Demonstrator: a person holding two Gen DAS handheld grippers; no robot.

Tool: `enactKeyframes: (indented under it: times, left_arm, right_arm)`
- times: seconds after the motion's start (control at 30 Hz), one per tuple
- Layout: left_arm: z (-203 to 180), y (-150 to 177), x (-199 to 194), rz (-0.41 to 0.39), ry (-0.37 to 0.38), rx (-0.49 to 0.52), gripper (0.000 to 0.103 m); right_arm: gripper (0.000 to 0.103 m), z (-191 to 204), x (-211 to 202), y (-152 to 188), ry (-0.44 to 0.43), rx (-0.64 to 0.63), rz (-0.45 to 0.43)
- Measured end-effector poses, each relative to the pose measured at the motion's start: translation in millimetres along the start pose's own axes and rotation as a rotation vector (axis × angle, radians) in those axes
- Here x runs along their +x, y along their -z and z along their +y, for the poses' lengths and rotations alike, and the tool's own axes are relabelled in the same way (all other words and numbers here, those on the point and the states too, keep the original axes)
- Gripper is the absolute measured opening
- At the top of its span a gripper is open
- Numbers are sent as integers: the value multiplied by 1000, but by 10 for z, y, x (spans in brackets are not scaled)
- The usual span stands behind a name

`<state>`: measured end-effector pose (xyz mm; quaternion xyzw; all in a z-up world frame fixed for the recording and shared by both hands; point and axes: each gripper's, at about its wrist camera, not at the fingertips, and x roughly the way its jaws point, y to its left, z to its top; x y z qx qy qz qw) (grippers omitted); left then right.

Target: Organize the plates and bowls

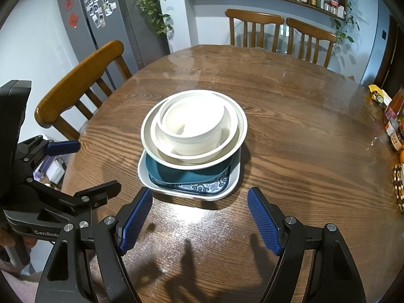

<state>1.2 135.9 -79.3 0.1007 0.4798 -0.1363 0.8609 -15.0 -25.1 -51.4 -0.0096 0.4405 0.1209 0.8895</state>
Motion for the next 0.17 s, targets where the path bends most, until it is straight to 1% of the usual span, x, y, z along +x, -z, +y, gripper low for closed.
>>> enactKeyframes:
  times: [0.17]
  left_arm:
    - [17, 1, 13, 3, -2, 1, 102]
  right_arm:
    - [78, 6, 14, -5, -1, -1, 0]
